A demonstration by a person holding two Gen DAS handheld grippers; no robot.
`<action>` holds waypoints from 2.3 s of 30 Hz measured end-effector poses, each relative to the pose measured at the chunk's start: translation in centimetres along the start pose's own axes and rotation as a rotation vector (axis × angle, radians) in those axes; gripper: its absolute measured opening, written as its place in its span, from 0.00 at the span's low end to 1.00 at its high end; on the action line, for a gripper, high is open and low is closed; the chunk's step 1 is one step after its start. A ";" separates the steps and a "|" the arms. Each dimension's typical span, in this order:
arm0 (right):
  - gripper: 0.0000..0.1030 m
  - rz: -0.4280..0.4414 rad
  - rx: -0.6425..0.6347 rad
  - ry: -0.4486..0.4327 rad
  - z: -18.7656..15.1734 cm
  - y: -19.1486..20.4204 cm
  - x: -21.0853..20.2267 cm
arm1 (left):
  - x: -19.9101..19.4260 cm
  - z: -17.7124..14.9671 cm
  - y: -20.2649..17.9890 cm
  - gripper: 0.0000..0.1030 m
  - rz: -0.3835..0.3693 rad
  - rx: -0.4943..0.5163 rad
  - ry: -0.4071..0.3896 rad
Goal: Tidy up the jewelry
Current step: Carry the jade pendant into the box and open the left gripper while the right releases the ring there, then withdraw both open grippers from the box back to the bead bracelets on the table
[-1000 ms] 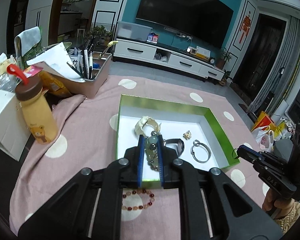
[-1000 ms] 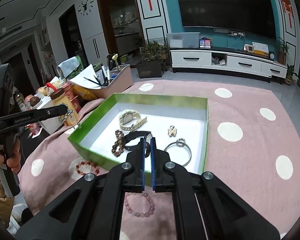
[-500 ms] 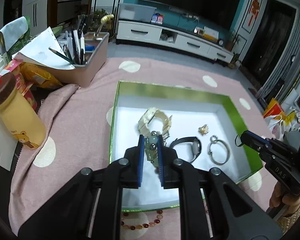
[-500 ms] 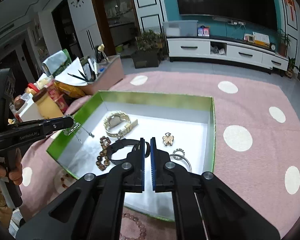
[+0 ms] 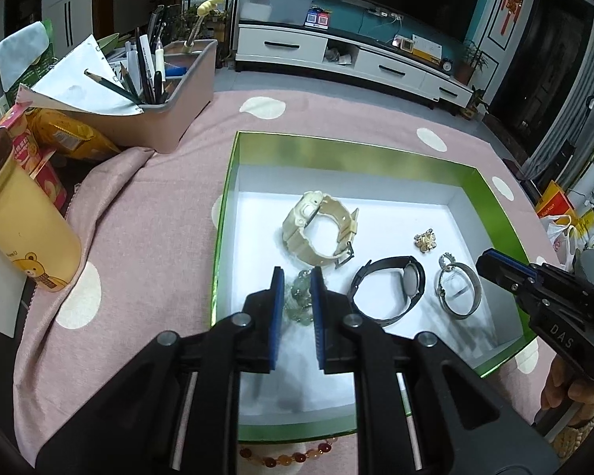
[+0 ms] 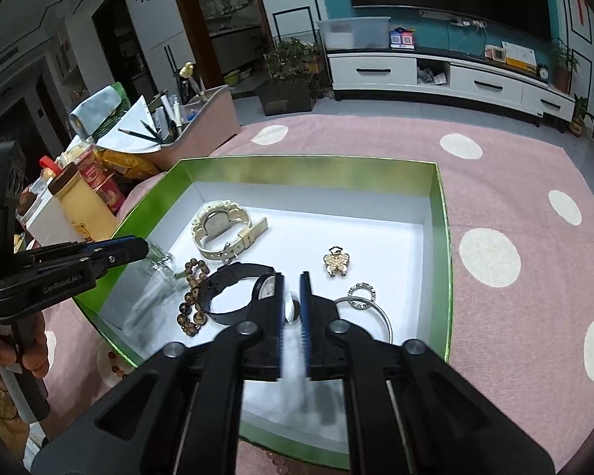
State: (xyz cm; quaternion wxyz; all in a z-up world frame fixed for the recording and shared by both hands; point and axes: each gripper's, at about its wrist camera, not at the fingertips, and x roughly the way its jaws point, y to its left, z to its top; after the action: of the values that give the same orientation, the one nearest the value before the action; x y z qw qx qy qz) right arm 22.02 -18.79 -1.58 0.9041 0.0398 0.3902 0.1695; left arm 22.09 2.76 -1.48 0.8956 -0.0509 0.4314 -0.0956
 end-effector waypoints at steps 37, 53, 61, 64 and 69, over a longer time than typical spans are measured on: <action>0.72 -0.004 0.199 -0.014 -9.1 -2.0 -9.9 | -9.5 -7.2 2.0 0.98 -0.097 -0.160 -0.063; 0.73 0.024 0.184 0.025 -12.2 0.0 -11.2 | -9.5 -12.5 2.7 0.98 -0.024 -0.253 0.045; 0.73 0.036 0.172 0.023 -12.5 0.4 -11.5 | -11.3 -12.8 1.0 0.98 -0.045 -0.156 -0.056; 0.73 0.040 0.172 0.022 -12.5 0.5 -11.5 | -11.5 -12.4 0.2 0.98 -0.040 -0.086 -0.060; 0.73 0.041 0.172 0.024 -12.5 0.5 -11.4 | -11.1 -11.7 -0.3 0.98 -0.057 -0.027 -0.027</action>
State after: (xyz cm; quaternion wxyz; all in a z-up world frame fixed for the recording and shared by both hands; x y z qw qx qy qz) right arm 5.61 -22.96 -2.28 0.8889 0.1232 0.4133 0.1544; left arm 6.15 4.78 -0.21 0.8975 -0.0765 0.4190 -0.1145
